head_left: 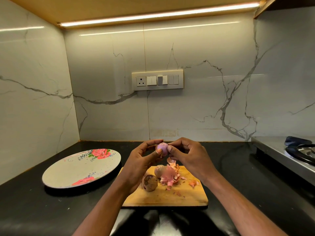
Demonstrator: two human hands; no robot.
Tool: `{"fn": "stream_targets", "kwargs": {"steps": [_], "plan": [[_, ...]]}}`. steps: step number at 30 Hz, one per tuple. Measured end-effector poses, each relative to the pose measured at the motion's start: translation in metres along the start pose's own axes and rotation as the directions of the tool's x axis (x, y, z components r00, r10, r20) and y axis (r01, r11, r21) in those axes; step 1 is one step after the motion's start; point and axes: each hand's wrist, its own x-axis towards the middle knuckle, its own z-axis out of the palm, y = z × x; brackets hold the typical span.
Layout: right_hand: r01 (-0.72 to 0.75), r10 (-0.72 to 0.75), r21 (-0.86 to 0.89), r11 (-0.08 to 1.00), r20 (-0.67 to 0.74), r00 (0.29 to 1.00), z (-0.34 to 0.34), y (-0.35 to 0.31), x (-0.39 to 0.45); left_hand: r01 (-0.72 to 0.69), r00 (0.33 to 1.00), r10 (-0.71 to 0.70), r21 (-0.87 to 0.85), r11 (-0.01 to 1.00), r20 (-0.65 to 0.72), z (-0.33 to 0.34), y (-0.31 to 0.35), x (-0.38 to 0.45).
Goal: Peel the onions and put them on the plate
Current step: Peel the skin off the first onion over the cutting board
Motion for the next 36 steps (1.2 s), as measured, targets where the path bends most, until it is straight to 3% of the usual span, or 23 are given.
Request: {"fn": "stream_targets", "kwargs": {"steps": [21, 28, 32, 36], "plan": [[0.037, -0.068, -0.153, 0.988, -0.203, 0.977, 0.012, 0.001, -0.003, 0.013, 1.0, -0.012, -0.018, 1.0, 0.029, 0.002, 0.001, -0.001], [0.062, -0.07, -0.078, 0.995, -0.105, 0.992, 0.005, -0.003, -0.002, 0.011, 1.0, -0.011, -0.085, 0.996, 0.006, 0.002, 0.003, 0.0], [0.145, -0.151, -0.138, 0.98, -0.032, 0.988, 0.002, -0.009, -0.002, 0.02, 1.0, -0.021, -0.086, 0.996, 0.0, 0.001, 0.002, 0.0], [0.162, -0.171, -0.16, 0.974, -0.046, 0.984, 0.002, -0.008, -0.002, 0.027, 1.0, -0.027, -0.081, 0.996, 0.0, 0.0, 0.002, 0.001]]}}
